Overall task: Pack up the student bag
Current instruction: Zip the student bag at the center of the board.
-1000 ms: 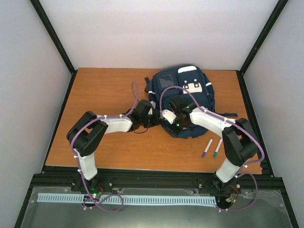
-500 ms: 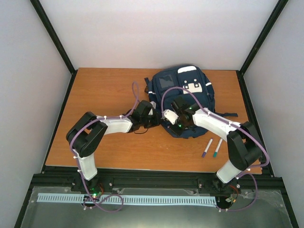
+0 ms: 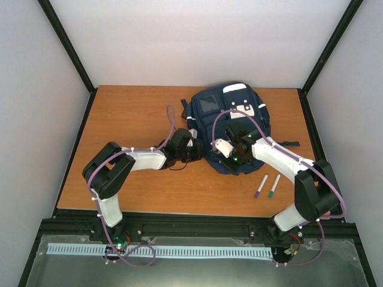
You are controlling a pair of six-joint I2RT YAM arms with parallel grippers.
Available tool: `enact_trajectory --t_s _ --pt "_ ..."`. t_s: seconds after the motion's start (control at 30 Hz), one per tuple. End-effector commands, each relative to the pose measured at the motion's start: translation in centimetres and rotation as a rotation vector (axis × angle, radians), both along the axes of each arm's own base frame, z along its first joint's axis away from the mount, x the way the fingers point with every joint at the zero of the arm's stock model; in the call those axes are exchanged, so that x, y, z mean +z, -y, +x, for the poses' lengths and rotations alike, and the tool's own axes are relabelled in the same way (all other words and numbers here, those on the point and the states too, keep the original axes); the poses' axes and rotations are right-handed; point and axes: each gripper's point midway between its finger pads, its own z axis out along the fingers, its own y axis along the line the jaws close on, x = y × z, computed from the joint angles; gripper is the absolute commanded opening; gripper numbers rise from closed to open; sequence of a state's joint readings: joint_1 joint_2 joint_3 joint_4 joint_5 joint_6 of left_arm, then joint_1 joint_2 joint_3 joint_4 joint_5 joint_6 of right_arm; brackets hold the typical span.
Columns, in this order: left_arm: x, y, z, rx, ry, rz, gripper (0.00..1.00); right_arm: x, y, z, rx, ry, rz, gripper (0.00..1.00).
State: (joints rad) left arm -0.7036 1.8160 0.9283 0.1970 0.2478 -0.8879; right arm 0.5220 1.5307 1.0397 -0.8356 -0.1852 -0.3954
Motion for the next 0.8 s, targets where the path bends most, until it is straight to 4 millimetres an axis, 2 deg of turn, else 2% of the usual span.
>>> enact_trajectory --t_s 0.0,0.13,0.53,0.6,0.77 --pt "0.8 -1.6 1.2 0.043 0.059 0.039 0.01 0.1 4.7 -2.0 -0.028 -0.056 -0.153 0.03" --pt "0.8 -1.8 1.5 0.049 0.066 0.050 0.01 -0.1 7.4 -2.4 -0.056 -0.074 -0.202 0.03" --pt "0.6 -2.4 2.0 0.061 0.075 0.071 0.01 1.2 14.7 -2.5 -0.142 -0.106 -0.271 0.03" --pt "0.6 -2.2 2.0 0.059 0.076 0.066 0.01 1.4 14.7 -3.0 -0.126 -0.118 -0.258 0.03" --pt "1.5 -0.5 1.3 -0.004 0.064 -0.036 0.01 3.1 11.2 -3.4 -0.083 -0.143 -0.125 0.03"
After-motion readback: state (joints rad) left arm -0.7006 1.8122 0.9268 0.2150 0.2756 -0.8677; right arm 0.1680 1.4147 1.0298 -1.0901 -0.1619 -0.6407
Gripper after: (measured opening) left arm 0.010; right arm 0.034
